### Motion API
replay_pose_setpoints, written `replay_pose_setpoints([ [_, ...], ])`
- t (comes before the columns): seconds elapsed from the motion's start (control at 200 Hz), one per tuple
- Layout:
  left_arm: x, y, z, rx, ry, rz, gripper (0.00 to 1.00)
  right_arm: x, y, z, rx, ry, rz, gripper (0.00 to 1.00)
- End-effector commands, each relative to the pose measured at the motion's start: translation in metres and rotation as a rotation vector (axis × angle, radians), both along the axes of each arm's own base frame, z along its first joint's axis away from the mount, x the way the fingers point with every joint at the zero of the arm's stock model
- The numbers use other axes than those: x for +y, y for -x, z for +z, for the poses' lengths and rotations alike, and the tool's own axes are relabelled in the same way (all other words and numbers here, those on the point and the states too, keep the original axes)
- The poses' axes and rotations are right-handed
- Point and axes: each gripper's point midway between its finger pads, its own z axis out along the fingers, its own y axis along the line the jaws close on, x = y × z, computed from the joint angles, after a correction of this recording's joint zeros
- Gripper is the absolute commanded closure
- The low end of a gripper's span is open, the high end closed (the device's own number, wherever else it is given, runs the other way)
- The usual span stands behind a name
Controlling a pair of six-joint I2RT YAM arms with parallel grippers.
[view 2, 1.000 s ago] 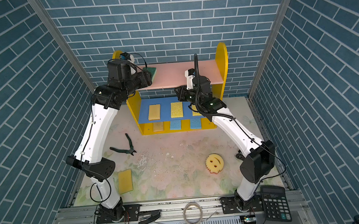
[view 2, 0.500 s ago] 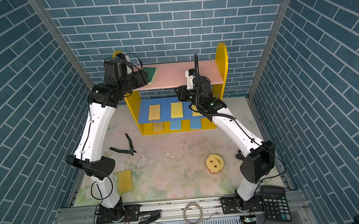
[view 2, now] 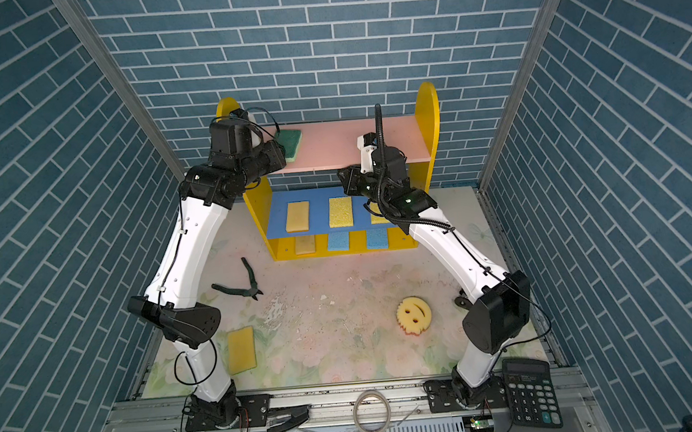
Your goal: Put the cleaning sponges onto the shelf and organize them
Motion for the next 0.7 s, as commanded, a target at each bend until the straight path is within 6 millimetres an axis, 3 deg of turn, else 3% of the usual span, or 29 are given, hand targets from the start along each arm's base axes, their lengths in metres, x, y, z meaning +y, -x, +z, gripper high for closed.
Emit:
replay_pose_setpoints([
  [0.0,0.002,0.009,0.0,0.013,0.017,-0.005,0.51,-0.002,-0.003,0.004,-0.003,-0.012,-0.009,0.78],
  [0.695,-0.001,0.02,0.003,0.008,0.08,-0.017,0.5,-0.003,0.0,0.003,0.003,-0.021,-0.011,0.78],
])
